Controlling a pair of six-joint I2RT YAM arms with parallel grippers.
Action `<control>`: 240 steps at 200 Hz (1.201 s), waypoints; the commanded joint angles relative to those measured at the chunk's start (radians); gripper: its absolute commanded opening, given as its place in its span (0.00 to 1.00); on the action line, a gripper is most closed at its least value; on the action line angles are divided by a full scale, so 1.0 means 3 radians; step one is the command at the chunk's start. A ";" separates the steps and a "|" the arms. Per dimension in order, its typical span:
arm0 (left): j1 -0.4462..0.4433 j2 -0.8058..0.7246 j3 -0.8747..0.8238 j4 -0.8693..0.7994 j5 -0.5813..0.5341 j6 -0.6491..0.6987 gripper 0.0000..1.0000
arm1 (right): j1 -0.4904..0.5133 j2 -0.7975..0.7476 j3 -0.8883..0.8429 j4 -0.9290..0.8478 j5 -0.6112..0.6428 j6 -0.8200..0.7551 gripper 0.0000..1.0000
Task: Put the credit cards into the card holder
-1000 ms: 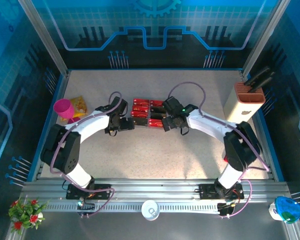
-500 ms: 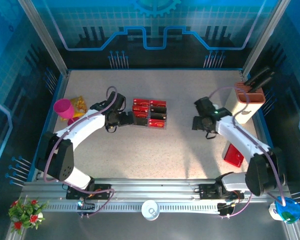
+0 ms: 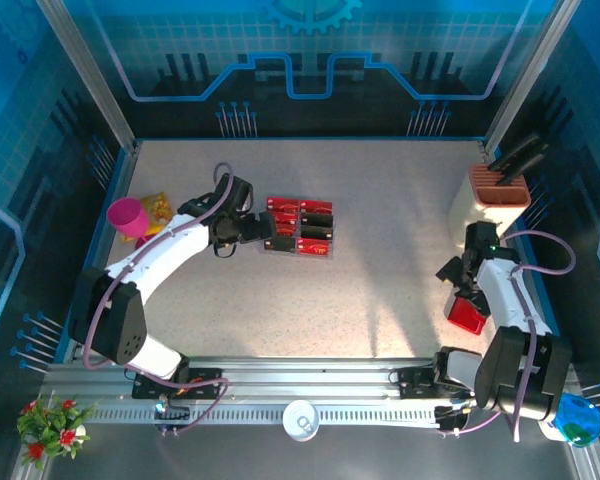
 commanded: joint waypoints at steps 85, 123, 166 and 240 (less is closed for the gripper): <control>-0.0040 -0.0280 -0.0059 -0.0138 0.0041 -0.0035 0.99 | -0.0739 0.0277 -0.0326 0.0347 -0.0262 -0.0238 1.00; -0.0040 -0.0390 -0.0148 -0.0106 0.0034 -0.0082 0.99 | -0.0739 0.0457 -0.0300 0.0476 -0.0601 -0.0447 0.98; -0.0040 -0.0482 -0.0184 -0.0097 0.0027 -0.0091 0.99 | -0.0639 0.0562 -0.0297 0.0635 -0.1062 -0.0528 0.91; -0.0051 -0.0590 -0.0225 -0.0075 0.0037 -0.0132 0.99 | 0.0249 0.0741 -0.0200 0.0852 -0.1102 -0.0198 0.89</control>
